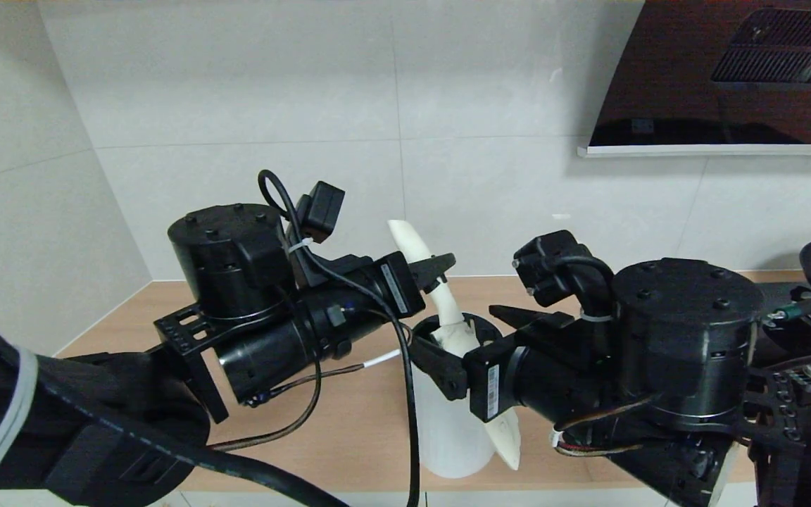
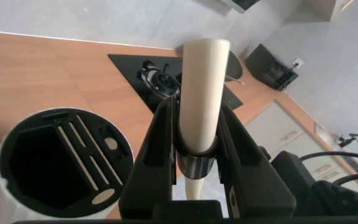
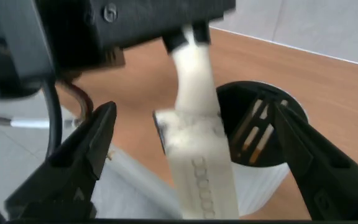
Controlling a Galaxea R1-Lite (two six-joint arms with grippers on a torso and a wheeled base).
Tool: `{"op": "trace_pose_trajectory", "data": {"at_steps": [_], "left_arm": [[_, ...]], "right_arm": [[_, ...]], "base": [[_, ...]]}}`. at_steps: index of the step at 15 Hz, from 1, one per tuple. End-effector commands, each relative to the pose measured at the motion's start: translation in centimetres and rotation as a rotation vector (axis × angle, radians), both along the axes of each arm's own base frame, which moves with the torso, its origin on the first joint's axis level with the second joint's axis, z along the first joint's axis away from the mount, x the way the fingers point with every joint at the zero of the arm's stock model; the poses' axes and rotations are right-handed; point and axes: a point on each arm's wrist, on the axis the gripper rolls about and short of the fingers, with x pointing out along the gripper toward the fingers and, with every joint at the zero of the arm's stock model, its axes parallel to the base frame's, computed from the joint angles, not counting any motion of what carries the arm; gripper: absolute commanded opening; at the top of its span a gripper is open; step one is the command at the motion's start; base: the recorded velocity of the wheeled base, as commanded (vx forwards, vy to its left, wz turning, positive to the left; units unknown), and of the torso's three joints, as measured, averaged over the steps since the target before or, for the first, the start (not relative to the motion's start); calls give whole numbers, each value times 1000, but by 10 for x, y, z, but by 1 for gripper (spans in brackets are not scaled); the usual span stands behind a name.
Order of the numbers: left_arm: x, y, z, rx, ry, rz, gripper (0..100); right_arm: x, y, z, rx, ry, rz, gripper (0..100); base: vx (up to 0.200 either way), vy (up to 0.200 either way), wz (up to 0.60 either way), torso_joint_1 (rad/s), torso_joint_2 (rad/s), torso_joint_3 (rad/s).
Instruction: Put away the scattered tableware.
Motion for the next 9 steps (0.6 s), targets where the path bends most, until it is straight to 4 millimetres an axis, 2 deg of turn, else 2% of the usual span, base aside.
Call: {"op": "trace_pose_trajectory", "data": {"at_steps": [1, 2, 3, 4, 7, 9], "left_arm": [[-10, 12, 40, -41, -57, 48, 0], [-11, 14, 47, -37, -65, 74, 0], [-12, 19, 70, 9, -92, 187, 0], [-12, 24, 83, 51, -111, 253, 0], [-2, 32, 123, 148, -147, 370, 0], [8, 22, 129, 216, -154, 472, 0]], "right_arm": [[-5, -15, 15, 31, -29, -26, 100], [-6, -20, 19, 38, -38, -32, 100], [-8, -37, 36, 76, -72, -59, 100], [-7, -50, 46, 82, -95, -88, 100], [4, -83, 63, 98, -119, -178, 100], [2, -92, 67, 94, -118, -195, 100]], "base": [[0, 0, 0, 0, 0, 0], [0, 0, 0, 0, 0, 0], [0, 0, 0, 0, 0, 0], [0, 0, 0, 0, 0, 0], [0, 0, 0, 0, 0, 0], [0, 0, 0, 0, 0, 0]]}}
